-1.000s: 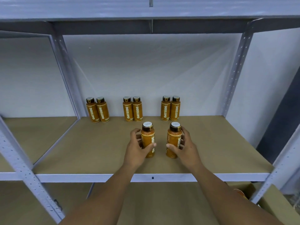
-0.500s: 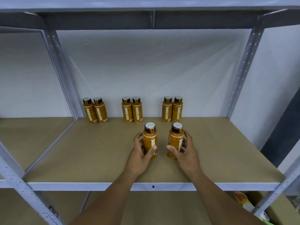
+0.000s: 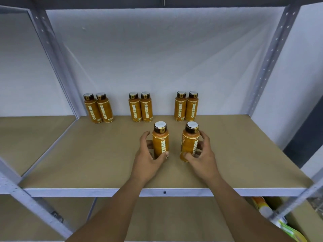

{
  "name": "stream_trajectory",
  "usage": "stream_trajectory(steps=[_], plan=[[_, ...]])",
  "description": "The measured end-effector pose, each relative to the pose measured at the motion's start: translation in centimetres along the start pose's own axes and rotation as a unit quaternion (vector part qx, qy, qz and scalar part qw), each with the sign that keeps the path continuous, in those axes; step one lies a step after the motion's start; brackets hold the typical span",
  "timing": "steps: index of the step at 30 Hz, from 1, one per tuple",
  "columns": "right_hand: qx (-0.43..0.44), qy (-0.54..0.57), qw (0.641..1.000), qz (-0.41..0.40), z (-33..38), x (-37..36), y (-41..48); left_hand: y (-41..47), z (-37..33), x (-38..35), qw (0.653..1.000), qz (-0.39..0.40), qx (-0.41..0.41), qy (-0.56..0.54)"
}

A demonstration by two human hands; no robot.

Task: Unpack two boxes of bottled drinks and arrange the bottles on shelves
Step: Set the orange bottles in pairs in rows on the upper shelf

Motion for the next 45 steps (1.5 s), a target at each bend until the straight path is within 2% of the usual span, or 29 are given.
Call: stream_trajectory(steps=[14,36,45], plan=[[0.005,-0.031,0.999,-0.017,0.3,0.1,-0.2,0.1,-0.1,-0.5,0.999,0.026,-0.017,0.010],[0.004,-0.058,0.998,0.036,0.7,-0.5,-0.3,0.0,-0.4,-0.8,0.998,0.033,-0.022,0.042],[0.015,-0.043,0.999,0.030,1.8,0.1,0.3,0.4,-2.0,0.3,0.998,0.042,-0.041,0.024]])
Point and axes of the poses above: each hand's wrist, its own y-axis towards the middle knuckle, its own x-axis out of the back of the hand, z = x × y, the point moved 5 cm from there along y, towards the middle knuckle, and after that the axes turned 2 degrees about x, right-handed, at the moved point
